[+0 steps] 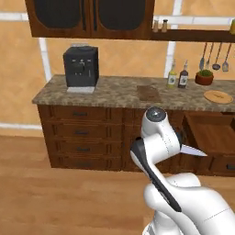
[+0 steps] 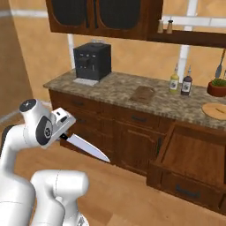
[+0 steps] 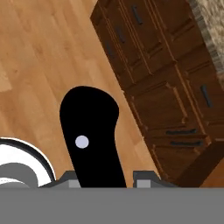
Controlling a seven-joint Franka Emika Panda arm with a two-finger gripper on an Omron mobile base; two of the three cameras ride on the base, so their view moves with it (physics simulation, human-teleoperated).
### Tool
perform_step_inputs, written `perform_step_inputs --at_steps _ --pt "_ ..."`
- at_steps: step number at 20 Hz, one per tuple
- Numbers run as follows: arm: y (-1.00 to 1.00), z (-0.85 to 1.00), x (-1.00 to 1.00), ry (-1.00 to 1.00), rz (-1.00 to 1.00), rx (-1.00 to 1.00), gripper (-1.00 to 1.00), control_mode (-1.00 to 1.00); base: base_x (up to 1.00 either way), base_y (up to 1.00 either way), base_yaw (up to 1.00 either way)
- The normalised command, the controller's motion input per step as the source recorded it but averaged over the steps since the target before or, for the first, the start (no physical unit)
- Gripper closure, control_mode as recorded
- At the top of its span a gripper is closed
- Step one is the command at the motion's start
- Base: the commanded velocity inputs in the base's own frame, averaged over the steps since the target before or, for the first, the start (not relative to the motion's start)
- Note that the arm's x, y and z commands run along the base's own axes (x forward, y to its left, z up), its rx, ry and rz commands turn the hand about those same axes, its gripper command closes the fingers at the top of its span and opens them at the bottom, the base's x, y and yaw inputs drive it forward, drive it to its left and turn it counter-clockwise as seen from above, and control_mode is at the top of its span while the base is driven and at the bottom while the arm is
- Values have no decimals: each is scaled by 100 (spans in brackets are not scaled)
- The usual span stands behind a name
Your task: Pick up the knife from the drawer and place it on the cutting board. Then place the meat from the plate to the cutting board.
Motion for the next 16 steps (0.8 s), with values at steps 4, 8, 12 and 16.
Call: perform_step_inputs --at_steps 4,8,12,16 --pt "0 0 0 0 0 0 100 100 92 61 -75" --pt "0 0 0 0 0 0 100 100 100 28 -38" --pt "0 0 0 0 0 0 100 100 100 0 -2" --pt "0 0 0 0 0 0 100 100 100 0 0"
